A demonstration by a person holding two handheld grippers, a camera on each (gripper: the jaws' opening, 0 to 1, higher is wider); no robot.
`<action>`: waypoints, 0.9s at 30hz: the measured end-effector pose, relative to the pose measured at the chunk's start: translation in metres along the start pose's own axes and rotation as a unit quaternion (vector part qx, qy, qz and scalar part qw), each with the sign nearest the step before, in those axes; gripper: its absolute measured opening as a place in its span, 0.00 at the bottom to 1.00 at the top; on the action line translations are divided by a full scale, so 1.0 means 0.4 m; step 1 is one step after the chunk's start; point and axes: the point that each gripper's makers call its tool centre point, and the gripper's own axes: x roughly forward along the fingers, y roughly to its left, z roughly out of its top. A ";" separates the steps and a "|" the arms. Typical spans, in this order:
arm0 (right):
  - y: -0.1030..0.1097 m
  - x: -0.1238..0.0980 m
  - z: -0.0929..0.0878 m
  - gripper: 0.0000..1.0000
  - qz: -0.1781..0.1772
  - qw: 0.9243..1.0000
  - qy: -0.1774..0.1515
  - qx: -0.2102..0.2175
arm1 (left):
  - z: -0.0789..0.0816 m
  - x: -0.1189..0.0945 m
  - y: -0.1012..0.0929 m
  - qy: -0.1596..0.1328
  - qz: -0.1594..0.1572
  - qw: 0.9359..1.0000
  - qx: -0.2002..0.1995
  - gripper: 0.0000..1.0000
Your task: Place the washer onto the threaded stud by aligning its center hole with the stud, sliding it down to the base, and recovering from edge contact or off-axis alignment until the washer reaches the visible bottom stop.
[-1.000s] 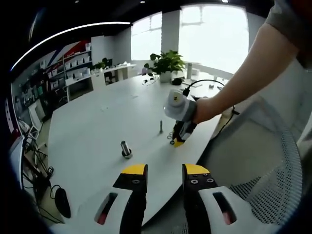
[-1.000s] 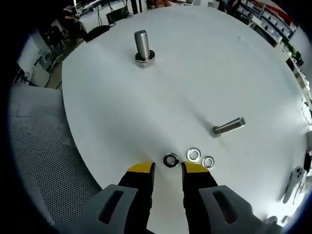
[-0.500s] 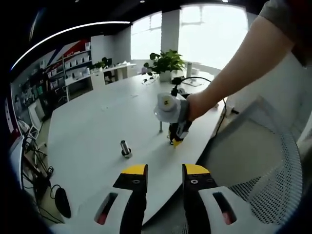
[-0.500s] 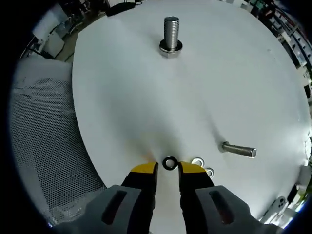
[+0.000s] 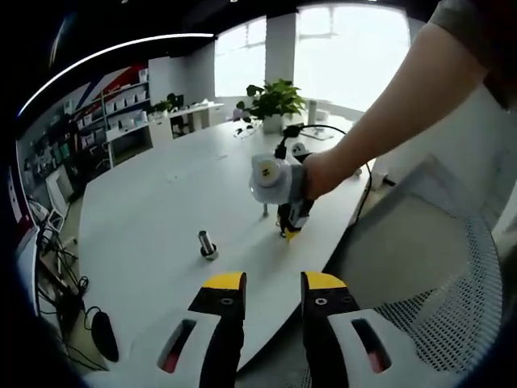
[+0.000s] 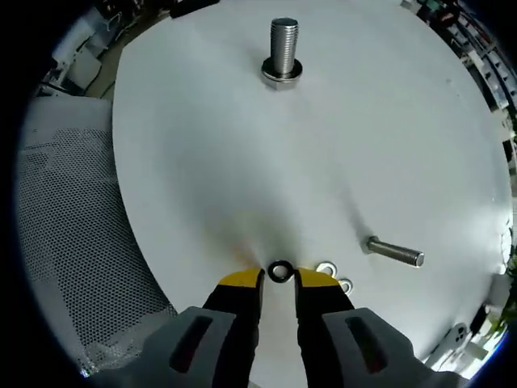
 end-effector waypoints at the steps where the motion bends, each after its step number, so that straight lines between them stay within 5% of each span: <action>1: 0.002 -0.001 0.000 0.17 -0.002 1.000 -0.004 -0.001 | 0.000 0.000 0.000 0.000 0.000 1.000 0.000 0.25; 20: -0.006 0.000 0.002 0.15 0.005 0.999 -0.019 0.028 | 0.006 -0.003 0.005 -0.006 0.006 1.000 -0.001 0.24; 27: -0.003 0.005 0.006 0.15 -0.007 1.000 0.015 0.006 | 0.005 -0.001 0.008 -0.004 0.008 1.000 -0.003 0.24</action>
